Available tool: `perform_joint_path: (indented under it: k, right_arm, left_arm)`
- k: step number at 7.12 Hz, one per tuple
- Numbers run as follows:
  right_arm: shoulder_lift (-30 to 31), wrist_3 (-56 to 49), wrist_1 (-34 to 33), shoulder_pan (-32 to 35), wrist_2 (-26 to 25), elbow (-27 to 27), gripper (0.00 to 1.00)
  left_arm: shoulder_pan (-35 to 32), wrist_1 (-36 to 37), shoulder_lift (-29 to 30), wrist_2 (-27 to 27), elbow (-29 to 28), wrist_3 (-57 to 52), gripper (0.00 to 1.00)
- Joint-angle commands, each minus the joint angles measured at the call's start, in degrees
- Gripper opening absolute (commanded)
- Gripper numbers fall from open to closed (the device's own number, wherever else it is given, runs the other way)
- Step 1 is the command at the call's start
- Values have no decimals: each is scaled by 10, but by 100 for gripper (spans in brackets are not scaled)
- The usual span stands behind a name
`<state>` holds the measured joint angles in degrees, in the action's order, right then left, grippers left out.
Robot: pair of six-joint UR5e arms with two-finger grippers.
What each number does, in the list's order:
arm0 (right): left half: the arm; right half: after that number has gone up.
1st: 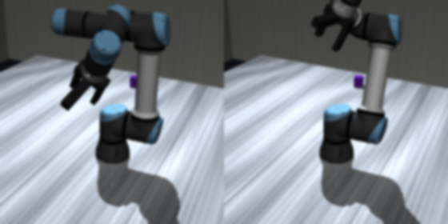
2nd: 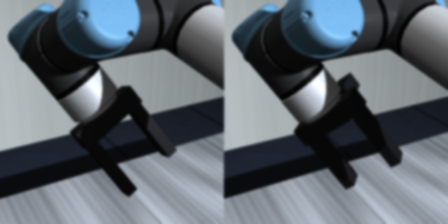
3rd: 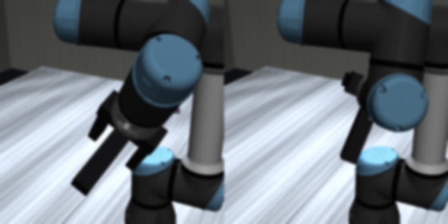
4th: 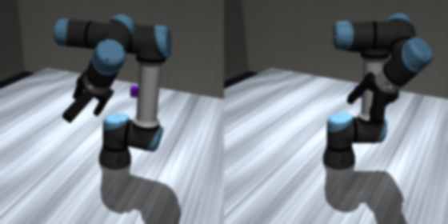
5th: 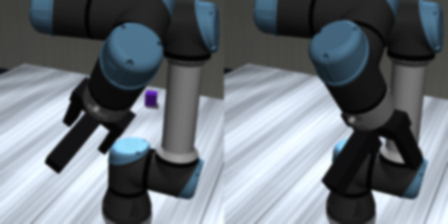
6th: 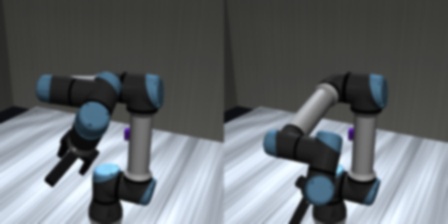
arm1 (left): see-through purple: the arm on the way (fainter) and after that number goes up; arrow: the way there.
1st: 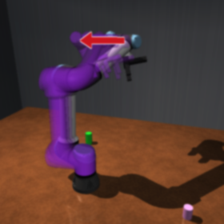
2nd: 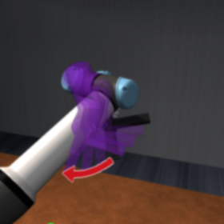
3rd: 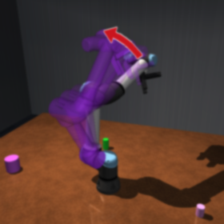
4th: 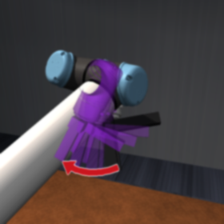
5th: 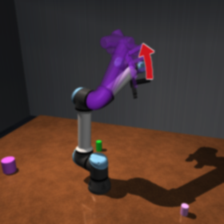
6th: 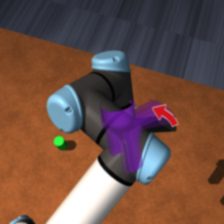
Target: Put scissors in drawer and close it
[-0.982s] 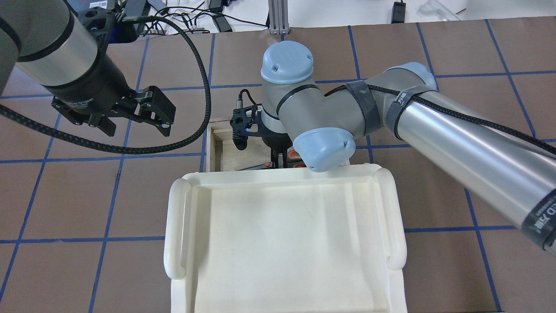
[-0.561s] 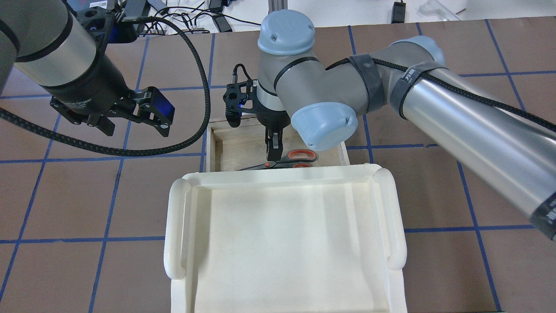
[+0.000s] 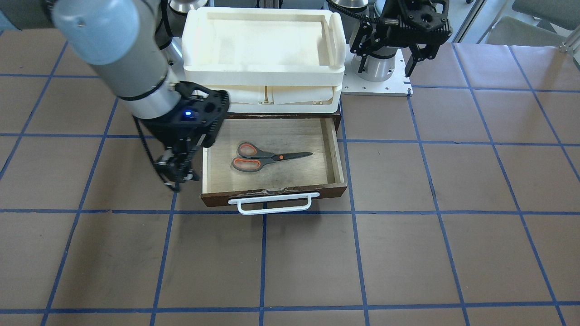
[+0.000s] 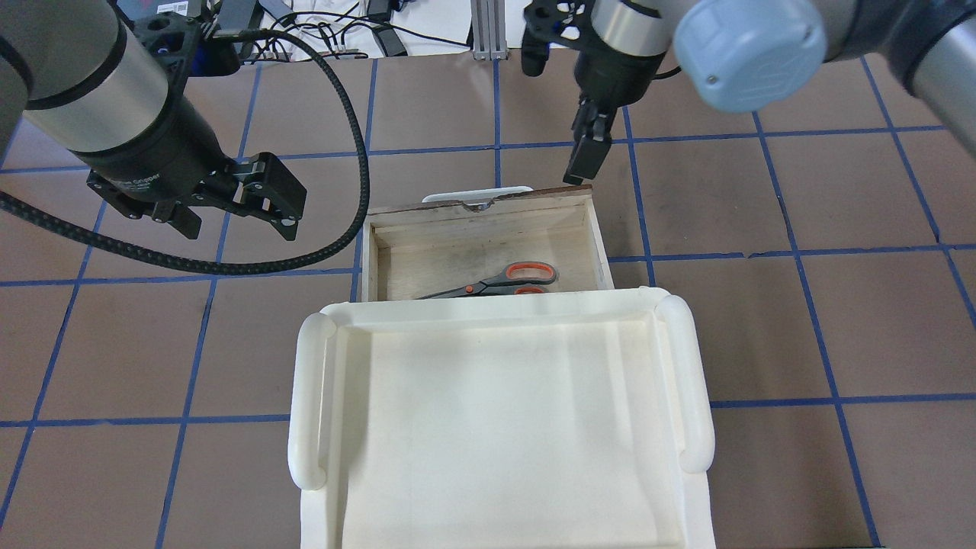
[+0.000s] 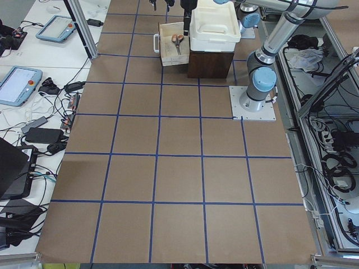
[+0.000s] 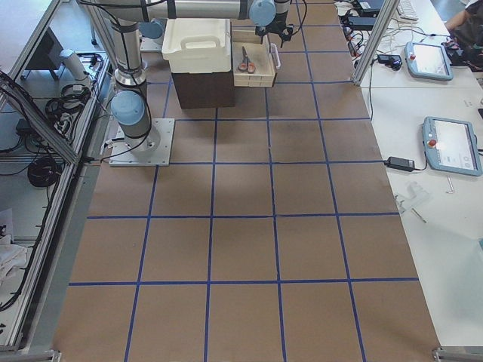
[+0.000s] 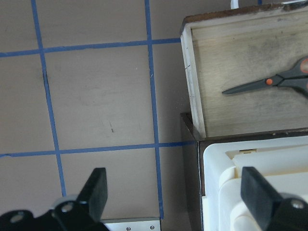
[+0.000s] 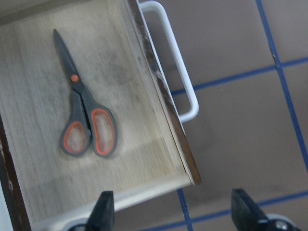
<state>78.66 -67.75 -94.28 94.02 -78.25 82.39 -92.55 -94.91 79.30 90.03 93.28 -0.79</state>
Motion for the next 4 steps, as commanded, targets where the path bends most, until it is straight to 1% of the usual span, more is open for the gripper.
perform_joint_path:
  k: [1,2,3,4]
  right_arm:
    - [36,75,21,-85,-5,0,91]
    - [46,200,21,-80,-35,1,91]
    - [47,266,18,-63,-44,3,94]
    - [47,342,17,-40,-89,3,96]
  left_arm:
    - [0,0,-1,0,1,0,100]
    - [0,0,-1,0,1,1,100]
    - [0,-2,-1,0,1,1,100]
    - [0,-2,-2,0,1,1,100]
